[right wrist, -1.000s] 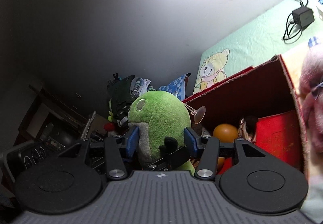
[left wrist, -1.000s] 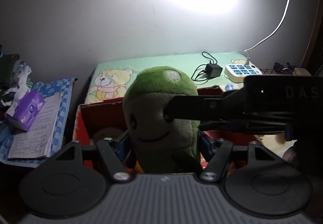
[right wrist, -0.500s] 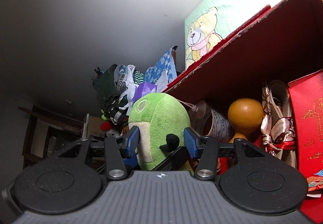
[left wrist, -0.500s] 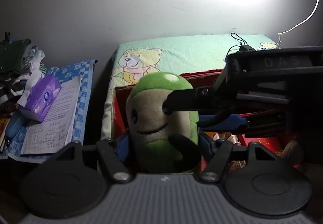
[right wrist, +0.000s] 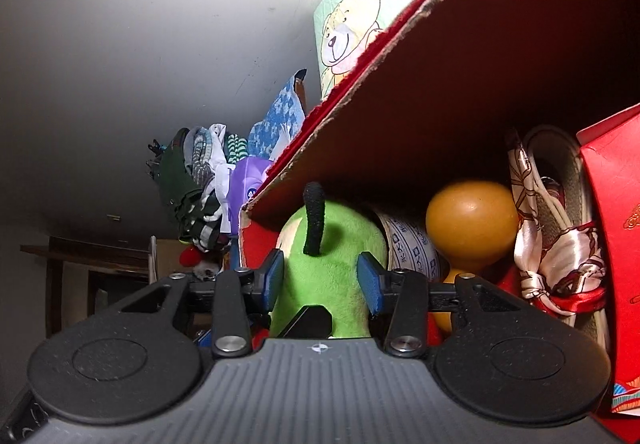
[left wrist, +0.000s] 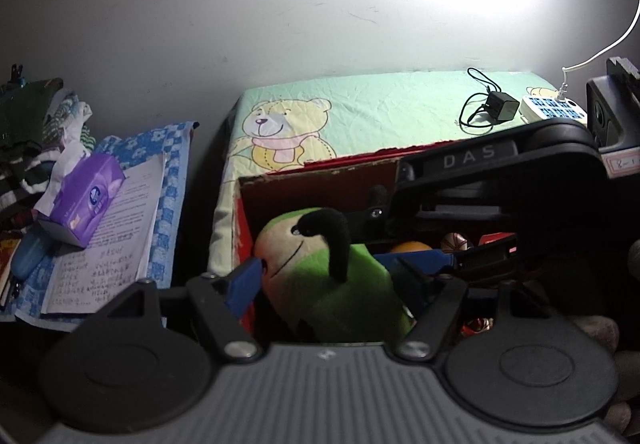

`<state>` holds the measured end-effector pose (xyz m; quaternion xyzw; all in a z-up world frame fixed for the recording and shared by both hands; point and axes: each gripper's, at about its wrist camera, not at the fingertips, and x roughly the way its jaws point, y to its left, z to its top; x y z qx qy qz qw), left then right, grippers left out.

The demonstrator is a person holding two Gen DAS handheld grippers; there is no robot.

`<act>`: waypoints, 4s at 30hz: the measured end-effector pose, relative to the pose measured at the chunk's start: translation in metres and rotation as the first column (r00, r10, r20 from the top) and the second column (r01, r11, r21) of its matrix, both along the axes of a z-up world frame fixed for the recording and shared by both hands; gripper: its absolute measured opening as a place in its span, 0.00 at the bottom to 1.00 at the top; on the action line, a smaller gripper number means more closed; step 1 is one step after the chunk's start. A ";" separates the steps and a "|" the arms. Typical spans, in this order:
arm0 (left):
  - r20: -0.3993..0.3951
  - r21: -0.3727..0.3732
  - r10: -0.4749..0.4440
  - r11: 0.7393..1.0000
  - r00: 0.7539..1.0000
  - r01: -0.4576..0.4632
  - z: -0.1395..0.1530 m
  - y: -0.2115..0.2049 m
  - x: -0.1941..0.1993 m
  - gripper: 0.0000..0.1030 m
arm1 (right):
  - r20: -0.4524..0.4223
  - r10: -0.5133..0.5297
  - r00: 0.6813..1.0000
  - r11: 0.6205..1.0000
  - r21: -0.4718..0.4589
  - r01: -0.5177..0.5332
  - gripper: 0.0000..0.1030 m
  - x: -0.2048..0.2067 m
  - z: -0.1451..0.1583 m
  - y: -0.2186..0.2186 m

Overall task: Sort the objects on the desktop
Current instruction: 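Carry the green plush into the red cardboard box and lower it, then open the right gripper and withdraw it from the box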

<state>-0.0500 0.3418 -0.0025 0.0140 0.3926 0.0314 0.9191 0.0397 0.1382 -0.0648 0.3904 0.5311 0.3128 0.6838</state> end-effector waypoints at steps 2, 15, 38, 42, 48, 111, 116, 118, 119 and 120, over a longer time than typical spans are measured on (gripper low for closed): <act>0.003 -0.013 -0.001 1.000 1.000 0.001 0.000 0.002 0.000 0.72 | -0.019 -0.001 1.000 1.000 0.019 0.001 0.44 0.001 -0.003 -0.004; -0.037 -0.030 -0.012 0.999 0.999 0.011 -0.009 -0.002 -0.001 0.72 | -0.007 0.034 0.999 0.999 0.002 -0.034 0.45 -0.003 -0.002 -0.013; -0.087 0.013 0.026 1.000 0.996 -0.025 -0.010 -0.006 0.004 0.81 | 0.136 -0.039 0.990 0.995 -0.089 0.052 0.44 -0.006 0.008 -0.023; -0.099 0.026 0.037 0.999 0.994 -0.035 -0.011 -0.009 0.005 0.82 | 0.199 0.015 0.980 0.991 -0.131 0.011 0.43 -0.008 0.013 -0.012; -0.107 0.031 0.053 0.998 0.993 -0.050 -0.010 -0.010 0.002 0.82 | 0.202 0.025 0.979 0.988 -0.157 0.008 0.43 -0.008 0.013 -0.009; -0.182 0.056 0.027 0.998 0.983 -0.018 -0.011 -0.064 -0.018 0.92 | 0.465 0.022 0.885 0.851 -0.473 0.228 0.44 -0.084 0.050 -0.050; -0.181 0.048 0.027 0.999 0.983 -0.019 -0.011 -0.068 -0.016 0.92 | 0.470 0.006 0.883 0.848 -0.471 0.244 0.47 -0.090 0.051 -0.055; -0.182 0.052 0.039 0.998 0.982 -0.030 -0.011 -0.070 -0.015 0.92 | 0.467 0.006 0.884 0.850 -0.468 0.241 0.47 -0.090 0.050 -0.058; -0.180 0.054 0.045 0.998 0.983 -0.036 -0.010 -0.070 -0.015 0.92 | 0.465 0.009 0.885 0.854 -0.465 0.235 0.47 -0.090 0.051 -0.058; -0.175 0.056 0.056 0.997 0.983 -0.047 -0.009 -0.071 -0.015 0.92 | 0.466 0.015 0.885 0.857 -0.462 0.229 0.47 -0.089 0.051 -0.060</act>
